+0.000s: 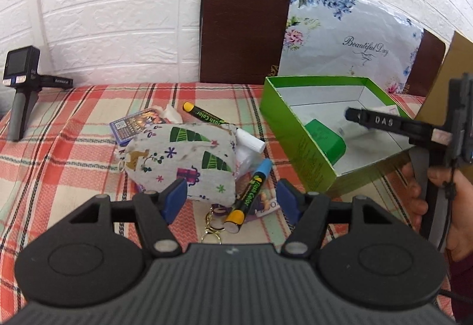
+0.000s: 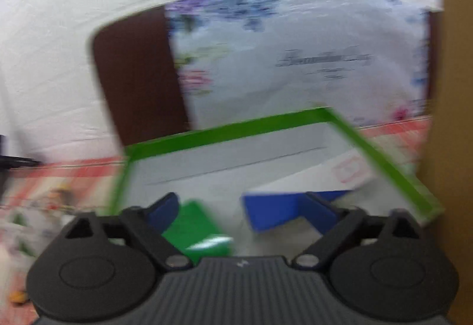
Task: Organize objects
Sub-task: 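Move the left gripper to the blue-capped black marker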
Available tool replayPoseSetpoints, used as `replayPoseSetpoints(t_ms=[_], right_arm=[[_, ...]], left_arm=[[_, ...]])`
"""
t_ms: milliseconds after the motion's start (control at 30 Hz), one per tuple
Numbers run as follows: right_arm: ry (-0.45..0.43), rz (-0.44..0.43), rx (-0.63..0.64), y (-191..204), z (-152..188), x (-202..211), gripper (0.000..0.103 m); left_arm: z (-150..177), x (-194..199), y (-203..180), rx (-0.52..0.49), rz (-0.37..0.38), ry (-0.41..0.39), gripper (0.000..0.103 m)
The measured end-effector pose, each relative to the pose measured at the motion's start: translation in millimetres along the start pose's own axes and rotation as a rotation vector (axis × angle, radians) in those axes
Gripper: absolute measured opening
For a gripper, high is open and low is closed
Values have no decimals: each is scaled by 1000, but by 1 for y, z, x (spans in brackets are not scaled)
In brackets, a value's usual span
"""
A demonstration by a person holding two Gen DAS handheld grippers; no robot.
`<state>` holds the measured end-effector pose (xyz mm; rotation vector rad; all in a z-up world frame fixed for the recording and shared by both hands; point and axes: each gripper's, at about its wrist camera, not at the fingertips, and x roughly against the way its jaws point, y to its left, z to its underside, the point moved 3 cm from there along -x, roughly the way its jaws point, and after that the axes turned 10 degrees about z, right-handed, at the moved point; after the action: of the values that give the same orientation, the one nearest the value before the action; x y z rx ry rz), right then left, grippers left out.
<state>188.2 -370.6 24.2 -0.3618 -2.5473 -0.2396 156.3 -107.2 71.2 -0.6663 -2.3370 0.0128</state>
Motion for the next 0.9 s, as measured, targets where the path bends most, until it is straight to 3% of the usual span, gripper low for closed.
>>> replayPoseSetpoints(t_ms=[33, 133, 400, 600, 767, 900], right_arm=[[-30, -39, 5, 9, 0, 11, 83], [-121, -49, 7, 20, 5, 39, 87], [-95, -124, -183, -3, 63, 97, 87], [-83, -214, -13, 47, 92, 124, 87], [-28, -296, 117, 99, 110, 119, 82], [8, -303, 142, 123, 106, 103, 73]], left_arm=[[-1, 0, 1, 5, -4, 0, 68], [2, 1, 3, 11, -6, -4, 68], [24, 11, 26, 22, -17, 10, 68], [45, 25, 69, 95, -80, 14, 68], [56, 29, 99, 159, -95, 32, 68], [60, 28, 109, 168, -87, 34, 68]])
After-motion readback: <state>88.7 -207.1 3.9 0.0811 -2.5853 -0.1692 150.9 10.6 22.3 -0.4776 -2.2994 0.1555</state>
